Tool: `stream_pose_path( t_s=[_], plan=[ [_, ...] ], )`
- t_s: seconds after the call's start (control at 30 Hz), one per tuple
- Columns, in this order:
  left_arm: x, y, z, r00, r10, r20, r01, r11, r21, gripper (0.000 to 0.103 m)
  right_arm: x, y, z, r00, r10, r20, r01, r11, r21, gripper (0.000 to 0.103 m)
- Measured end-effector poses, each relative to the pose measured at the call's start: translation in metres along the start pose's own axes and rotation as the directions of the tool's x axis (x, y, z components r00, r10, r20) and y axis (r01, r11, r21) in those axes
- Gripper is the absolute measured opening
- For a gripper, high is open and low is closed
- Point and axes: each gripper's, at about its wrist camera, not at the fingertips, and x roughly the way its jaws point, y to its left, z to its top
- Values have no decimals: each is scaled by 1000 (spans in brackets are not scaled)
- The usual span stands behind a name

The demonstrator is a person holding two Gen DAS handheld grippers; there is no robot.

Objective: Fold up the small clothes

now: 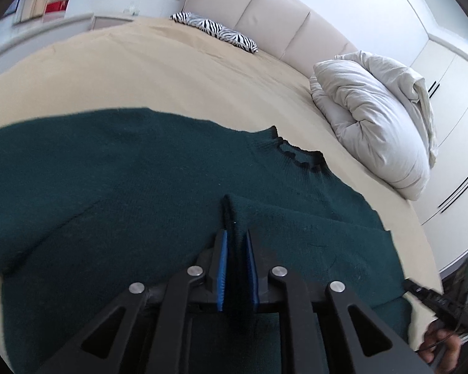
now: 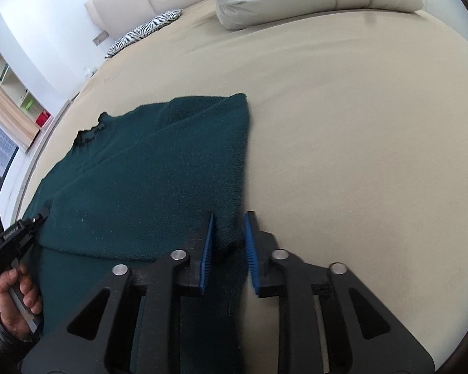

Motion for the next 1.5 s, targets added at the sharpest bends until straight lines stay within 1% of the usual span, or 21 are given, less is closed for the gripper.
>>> stream_pose_path(
  t_s=[0.1,0.2,0.27,0.33,0.4,0.47,0.6,0.63,0.67,0.73,0.77,0.87,0.93,1.07,1.13,1.2,1.3,1.37,1.43,1.47,1.5],
  plan=[
    [-7,-1,-4,999,35,19,-35,999,16,23,-24,9,2,994,-64,84,67,997,-34,27],
    [-6,0,-7,998,62,12,-62,998,20,24,-37,31,-1,990,-48,135,63,992,-113,27],
    [-6,0,-6,997,74,8,-75,997,21,26,-21,42,-6,994,-69,89,84,980,-180,27],
    [-9,1,-5,997,78,5,-78,997,18,26,12,39,-12,995,-95,-39,85,974,-211,30],
    [-23,6,-5,996,82,18,-82,997,2,28,6,41,-10,995,-102,10,101,967,-234,30],
    [-48,17,-7,995,83,50,-81,996,-29,32,-13,42,-7,996,-89,28,92,979,-181,30],
    [-119,56,-21,991,54,120,-40,992,-122,42,-58,52,-12,988,-54,147,78,984,-161,33],
    [-140,71,-26,987,61,146,-38,987,-155,47,-69,57,-16,985,-32,171,60,985,-161,35],
    [-160,88,-32,983,66,169,-32,981,-193,49,-79,62,-23,981,-16,192,48,986,-162,45],
    [-190,121,-42,976,81,201,-23,961,-276,53,-95,78,-38,974,18,226,21,985,-171,55],
    [-209,148,-50,972,99,211,-19,935,-353,53,-99,87,-45,973,39,229,3,984,-181,61],
    [-247,213,-68,962,110,251,40,851,-524,54,-109,109,-68,972,94,213,-50,977,-206,64],
    [-262,242,-76,955,118,273,68,808,-586,61,-111,124,-83,975,134,177,-97,974,-203,64],
    [-275,292,-95,931,60,360,234,659,-715,70,-110,155,-111,976,177,124,-151,968,-200,64],
    [-273,304,-99,924,50,379,269,619,-738,72,-110,166,-119,975,196,109,-172,965,-198,64],
    [-262,313,-98,917,32,397,311,566,-764,72,-115,177,-131,974,205,97,-182,962,-203,64],
    [-254,332,-95,905,35,424,347,515,-784,69,-120,191,-141,975,197,102,-170,958,-233,64],
    [-248,346,-93,896,44,442,375,460,-805,67,-130,196,-150,975,193,107,-163,956,-242,64],
    [-246,357,-95,891,61,450,388,413,-824,60,-134,196,-153,975,192,111,-162,959,-234,64],
    [-244,363,-97,888,72,454,398,372,-838,59,-139,194,-156,975,191,110,-162,960,-230,64],
    [-244,367,-99,882,79,465,411,355,-840,59,-142,192,-157,976,190,109,-162,961,-224,64]
  ],
)
